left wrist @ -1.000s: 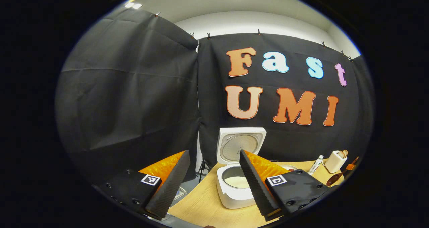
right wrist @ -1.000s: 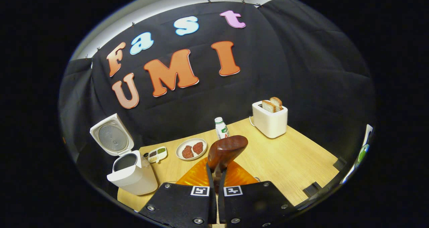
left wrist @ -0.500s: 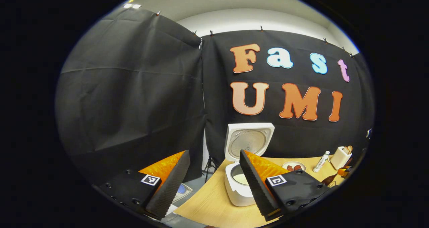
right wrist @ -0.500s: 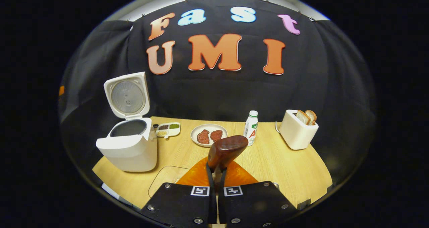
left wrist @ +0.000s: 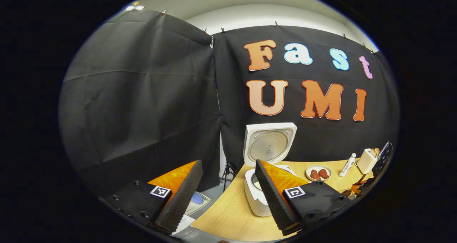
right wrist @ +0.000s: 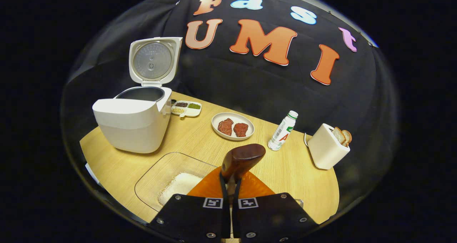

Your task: Close the left gripper, press the button to open the rice cooker; take a wooden spoon from the chopstick holder with the right hand, scoop a spoonful of rice and pour it into the rice cooker, then put the wooden spoon back into the chopstick holder.

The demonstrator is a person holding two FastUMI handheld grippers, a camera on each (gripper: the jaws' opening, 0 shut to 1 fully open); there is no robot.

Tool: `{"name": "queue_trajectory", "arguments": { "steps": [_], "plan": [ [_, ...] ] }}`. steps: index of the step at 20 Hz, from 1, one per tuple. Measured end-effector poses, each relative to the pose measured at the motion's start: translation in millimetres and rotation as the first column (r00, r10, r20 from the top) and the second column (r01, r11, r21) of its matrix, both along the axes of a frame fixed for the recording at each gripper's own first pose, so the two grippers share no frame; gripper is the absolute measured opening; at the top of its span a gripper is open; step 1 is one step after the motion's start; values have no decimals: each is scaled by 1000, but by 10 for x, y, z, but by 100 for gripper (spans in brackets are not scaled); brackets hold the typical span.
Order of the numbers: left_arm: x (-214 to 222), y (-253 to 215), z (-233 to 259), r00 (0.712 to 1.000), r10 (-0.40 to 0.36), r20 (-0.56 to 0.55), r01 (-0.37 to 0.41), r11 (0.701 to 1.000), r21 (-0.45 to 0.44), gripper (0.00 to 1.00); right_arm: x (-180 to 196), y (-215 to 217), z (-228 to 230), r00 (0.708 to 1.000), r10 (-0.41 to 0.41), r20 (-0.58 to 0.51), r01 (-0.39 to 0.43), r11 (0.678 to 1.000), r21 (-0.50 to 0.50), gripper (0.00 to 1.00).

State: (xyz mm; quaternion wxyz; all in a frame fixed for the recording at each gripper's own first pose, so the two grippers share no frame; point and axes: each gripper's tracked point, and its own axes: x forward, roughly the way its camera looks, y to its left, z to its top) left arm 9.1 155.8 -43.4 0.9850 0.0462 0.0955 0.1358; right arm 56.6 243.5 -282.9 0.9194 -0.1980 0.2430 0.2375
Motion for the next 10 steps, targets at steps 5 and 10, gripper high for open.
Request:
{"name": "queue_trajectory", "arguments": {
  "steps": [5,10],
  "plan": [
    [19,3,-32,1000,1,-9,-1,1000,-9,100,-50,-38,-114,1000,-17,-21,17,1000,-8,1],
    [58,-19,-98,1000,0,-24,0,1000,-22,100,-210,-134,-292,986,-79,-145,86,995,44,2]
  ]
}}
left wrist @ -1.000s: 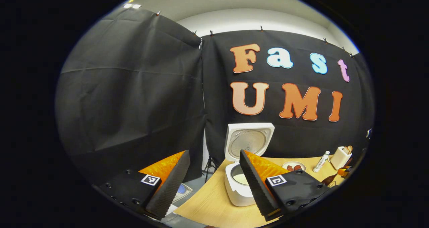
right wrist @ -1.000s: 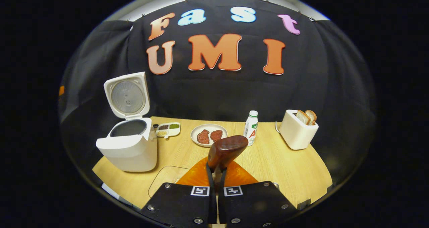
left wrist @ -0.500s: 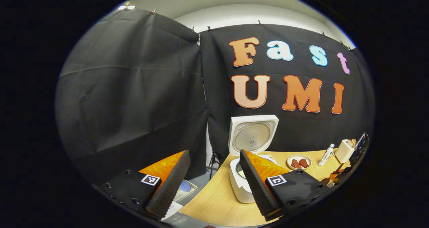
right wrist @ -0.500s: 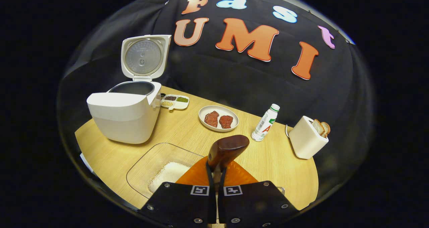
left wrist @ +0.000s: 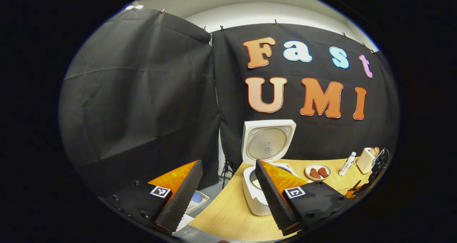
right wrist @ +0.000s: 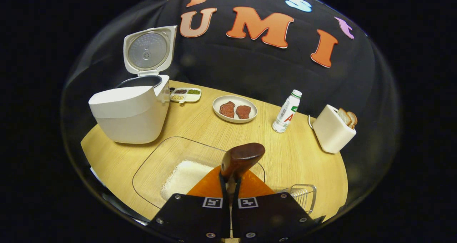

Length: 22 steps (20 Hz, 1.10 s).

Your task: Close the left gripper, press the button to open the rice cooker; take a wooden spoon from the chopstick holder with the right hand, scoop a spoonful of rice and pour it into the rice cooker, then put the wooden spoon back into the chopstick holder.

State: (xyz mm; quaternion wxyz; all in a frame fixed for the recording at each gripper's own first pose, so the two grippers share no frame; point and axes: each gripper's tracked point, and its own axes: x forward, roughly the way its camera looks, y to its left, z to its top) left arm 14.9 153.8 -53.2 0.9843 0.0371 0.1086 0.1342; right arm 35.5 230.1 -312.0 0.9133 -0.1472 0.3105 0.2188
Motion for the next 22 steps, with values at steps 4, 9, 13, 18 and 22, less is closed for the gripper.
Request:
{"name": "queue_trajectory", "arguments": {
  "steps": [4,9,13,18,22],
  "plan": [
    [-1,-42,-33,1000,0,-6,0,1000,-11,100,-66,-50,-23,990,-105,-98,117,985,128,1],
    [-10,-88,-43,1000,-6,-8,6,1000,-11,100,-204,70,-97,946,-180,-270,265,907,326,1],
    [-4,-101,-78,1000,-13,-17,13,1000,0,100,-319,359,-182,906,-172,-387,341,838,427,1],
    [13,-142,-133,999,-24,-25,23,1000,-14,100,-251,395,-267,865,-234,-443,434,793,428,1],
    [47,-164,-190,999,-31,-32,30,999,-25,100,-220,397,-277,839,-271,-472,491,750,442,1]
  ]
}}
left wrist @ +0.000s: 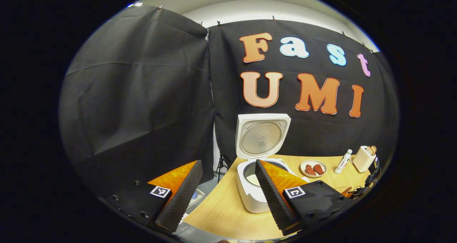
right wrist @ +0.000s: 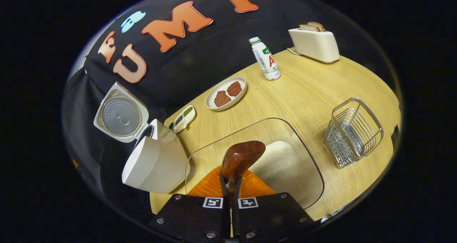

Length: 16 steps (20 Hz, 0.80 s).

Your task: Close the left gripper, press the button to open the rice cooker; take a wooden spoon from the chopstick holder with the right hand, scoop a spoonful of rice and pour it into the rice cooker, then put the wooden spoon back into the chopstick holder.

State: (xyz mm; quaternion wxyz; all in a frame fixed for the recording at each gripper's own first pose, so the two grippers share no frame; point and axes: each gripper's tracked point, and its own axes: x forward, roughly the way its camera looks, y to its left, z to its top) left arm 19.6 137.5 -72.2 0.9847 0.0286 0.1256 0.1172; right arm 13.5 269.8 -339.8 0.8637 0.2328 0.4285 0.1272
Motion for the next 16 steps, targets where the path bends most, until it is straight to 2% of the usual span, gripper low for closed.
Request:
{"name": "queue_trajectory", "arguments": {
  "steps": [2,4,9,12,16],
  "plan": [
    [22,-13,-12,1000,-5,-3,5,1000,-8,100,2,-46,-57,996,-57,-71,61,997,54,1],
    [28,-34,-29,1000,-10,-5,10,1000,-14,100,-14,-51,-63,990,-81,-114,94,989,113,1],
    [50,-106,-33,1000,-20,-5,20,1000,-13,100,-53,-97,-83,982,-106,-156,136,971,199,1],
    [40,-137,-4,1000,-21,2,21,1000,-13,100,-50,-185,-10,972,-135,-191,186,942,279,1],
    [31,-156,43,1000,-21,19,21,999,-25,100,-4,-310,98,960,-176,-218,241,917,318,1]
  ]
}}
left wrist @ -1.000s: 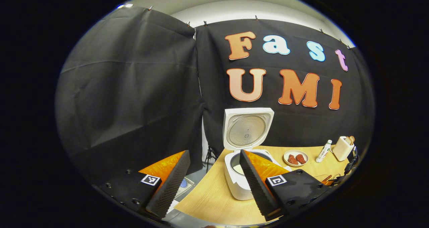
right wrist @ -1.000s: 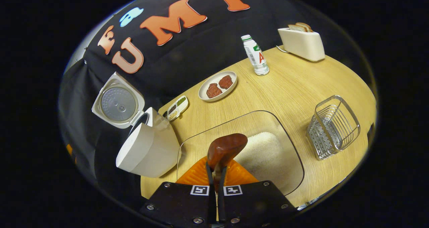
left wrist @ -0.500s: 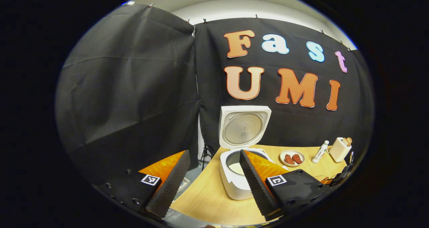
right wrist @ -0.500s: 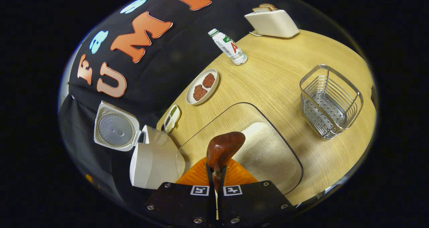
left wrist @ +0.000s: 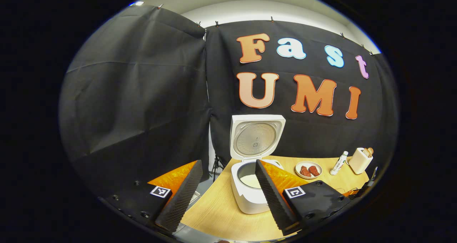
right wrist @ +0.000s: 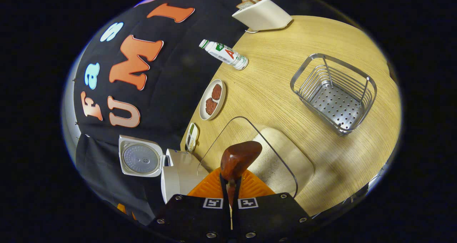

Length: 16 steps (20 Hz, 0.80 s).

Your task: Close the left gripper, press the button to open the rice cooker; take a wooden spoon from the chopstick holder with the right hand, scoop a spoonful of rice and pour it into the rice cooker, then put the wooden spoon back into the chopstick holder.

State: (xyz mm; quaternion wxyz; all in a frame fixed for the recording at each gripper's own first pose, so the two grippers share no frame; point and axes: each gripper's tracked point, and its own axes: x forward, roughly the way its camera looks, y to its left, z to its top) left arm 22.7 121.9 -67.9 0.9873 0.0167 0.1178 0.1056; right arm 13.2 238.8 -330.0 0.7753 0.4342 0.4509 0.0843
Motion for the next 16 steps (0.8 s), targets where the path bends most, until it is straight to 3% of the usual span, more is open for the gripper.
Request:
{"name": "queue_trajectory", "arguments": {
  "steps": [11,16],
  "plan": [
    [-28,102,22,999,20,25,-20,1000,-19,100,235,-105,485,998,-46,43,44,998,40,1],
    [-6,196,30,999,22,44,-21,1000,-23,100,368,6,754,996,-75,38,71,992,103,1]
  ]
}}
